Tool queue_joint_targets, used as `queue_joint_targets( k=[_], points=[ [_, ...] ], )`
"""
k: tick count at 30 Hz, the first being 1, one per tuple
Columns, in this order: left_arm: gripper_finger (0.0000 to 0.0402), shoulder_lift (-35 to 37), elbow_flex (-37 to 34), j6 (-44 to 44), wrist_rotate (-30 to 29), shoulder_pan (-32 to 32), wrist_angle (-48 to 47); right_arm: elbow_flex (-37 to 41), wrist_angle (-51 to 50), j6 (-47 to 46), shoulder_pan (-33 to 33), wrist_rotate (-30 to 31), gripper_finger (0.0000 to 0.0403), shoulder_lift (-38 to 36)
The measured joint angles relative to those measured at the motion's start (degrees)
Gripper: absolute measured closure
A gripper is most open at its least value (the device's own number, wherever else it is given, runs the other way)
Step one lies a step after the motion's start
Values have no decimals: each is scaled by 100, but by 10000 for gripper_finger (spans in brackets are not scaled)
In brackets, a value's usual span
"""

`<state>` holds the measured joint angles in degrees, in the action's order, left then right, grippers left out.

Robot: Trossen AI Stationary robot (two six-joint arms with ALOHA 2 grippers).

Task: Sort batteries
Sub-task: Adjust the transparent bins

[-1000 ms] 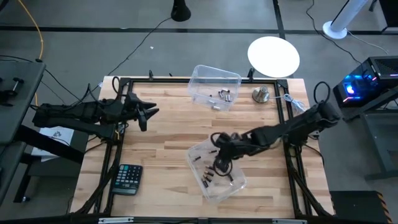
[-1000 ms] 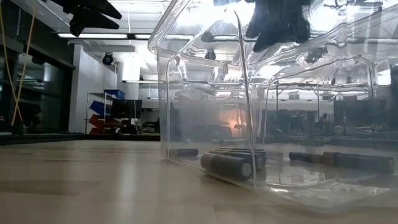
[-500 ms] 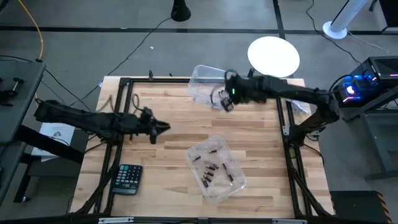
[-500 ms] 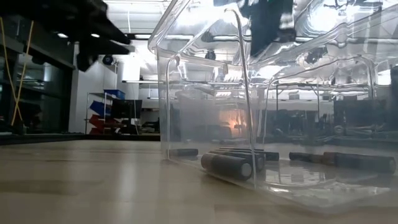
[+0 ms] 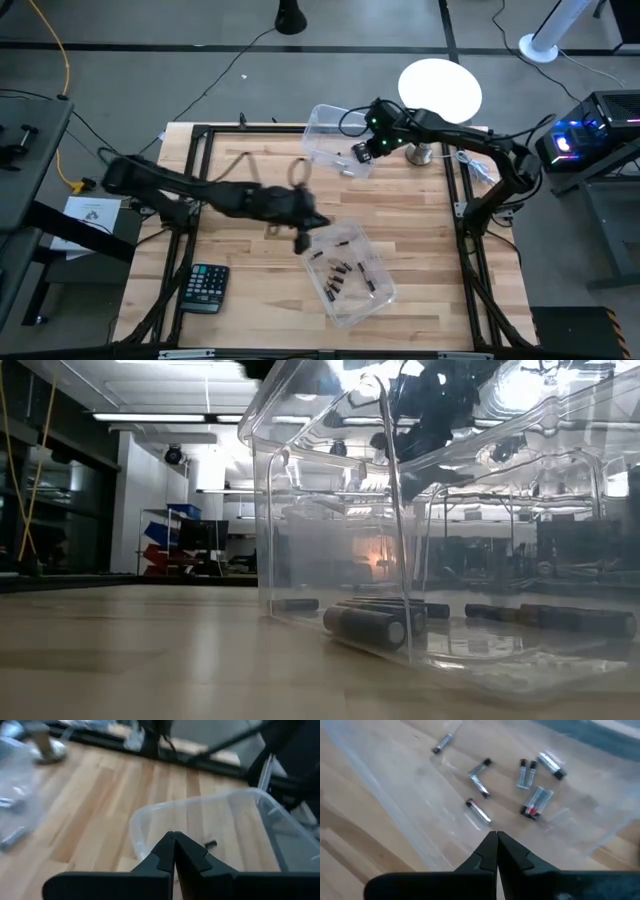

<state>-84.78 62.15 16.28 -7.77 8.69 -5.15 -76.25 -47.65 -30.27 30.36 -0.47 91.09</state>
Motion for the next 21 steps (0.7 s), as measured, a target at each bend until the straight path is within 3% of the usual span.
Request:
queue_joint_targets(
  k=[3,9,13,21],
  points=[
    [401,-770,791,-91,346,-93,-361,101,113,-76,-93,-89,402,27],
    [401,-1857,1916,-296,421,-123,-1470,133,-170,104,-378,-152,403,46],
    [401,-2094,2083,-359,342,-136,-2031,133,-678,299,-524,-166,403,2],
    [401,-1951,2085,-420,-486,-494,-3029,138,-1040,352,-732,-172,403,-338]
  ],
)
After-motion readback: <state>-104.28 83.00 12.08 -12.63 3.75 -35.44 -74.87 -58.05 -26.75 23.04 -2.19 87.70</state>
